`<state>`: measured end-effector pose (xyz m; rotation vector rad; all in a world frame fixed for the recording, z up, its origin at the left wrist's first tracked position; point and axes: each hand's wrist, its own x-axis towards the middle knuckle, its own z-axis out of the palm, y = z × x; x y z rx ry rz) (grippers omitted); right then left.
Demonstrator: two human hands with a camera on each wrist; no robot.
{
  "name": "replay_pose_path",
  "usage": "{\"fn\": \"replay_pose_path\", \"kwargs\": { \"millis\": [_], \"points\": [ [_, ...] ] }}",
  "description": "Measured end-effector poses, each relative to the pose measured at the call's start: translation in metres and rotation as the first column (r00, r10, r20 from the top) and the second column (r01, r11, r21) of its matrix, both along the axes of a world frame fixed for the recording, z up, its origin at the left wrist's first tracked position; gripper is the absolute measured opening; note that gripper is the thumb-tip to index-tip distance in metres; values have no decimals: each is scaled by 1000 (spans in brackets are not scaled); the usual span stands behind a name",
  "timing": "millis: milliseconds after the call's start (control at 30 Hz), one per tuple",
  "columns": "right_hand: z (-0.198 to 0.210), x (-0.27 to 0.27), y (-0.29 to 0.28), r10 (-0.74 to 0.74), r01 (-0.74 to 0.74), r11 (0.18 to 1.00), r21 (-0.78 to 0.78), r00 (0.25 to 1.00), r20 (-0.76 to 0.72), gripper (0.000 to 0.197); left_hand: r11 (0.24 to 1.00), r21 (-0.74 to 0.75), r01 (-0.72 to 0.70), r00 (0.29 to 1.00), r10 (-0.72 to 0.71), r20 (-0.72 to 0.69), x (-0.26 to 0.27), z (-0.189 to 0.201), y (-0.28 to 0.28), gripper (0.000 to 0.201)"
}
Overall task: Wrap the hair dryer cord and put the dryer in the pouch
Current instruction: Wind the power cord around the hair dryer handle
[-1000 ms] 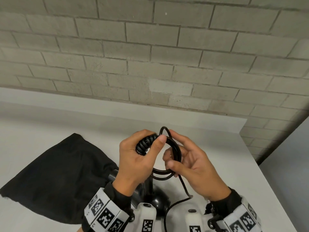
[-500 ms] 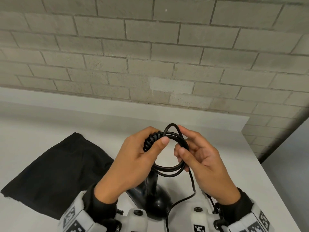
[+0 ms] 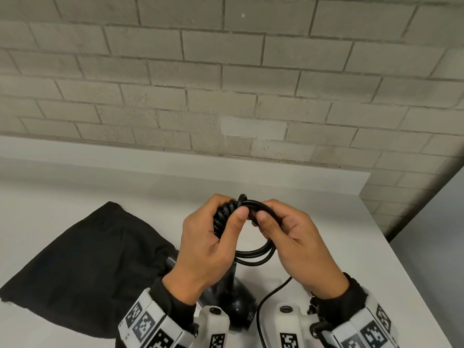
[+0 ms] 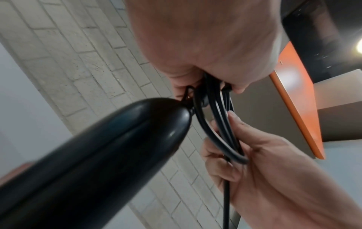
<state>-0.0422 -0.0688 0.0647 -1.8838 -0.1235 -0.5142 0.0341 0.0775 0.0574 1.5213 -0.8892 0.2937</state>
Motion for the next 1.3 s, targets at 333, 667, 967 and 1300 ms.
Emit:
{"fn": "replay_pose_path", "kwargs": {
  "millis": [333,667,967,1300],
  "points": [
    [5,0,-8,58,-56,998,30,994,-93,19,986,-29,164,981,-167,-103,-1,3,0,25],
    [-32,-5,29,-368,453,874,-174,853,369,30,999,-30,-36,996,34,-78,0,-2,-6,22],
    [-16,-9,37,-488,473,831,-293,872,23,36,985,-83,-152,987,148,-60,7,-8,-12,25],
    [27,-33,28,-102,192,927,324,956,-274,41,960,-138,-243,964,255,78,17,-8,-11,46]
  ]
}}
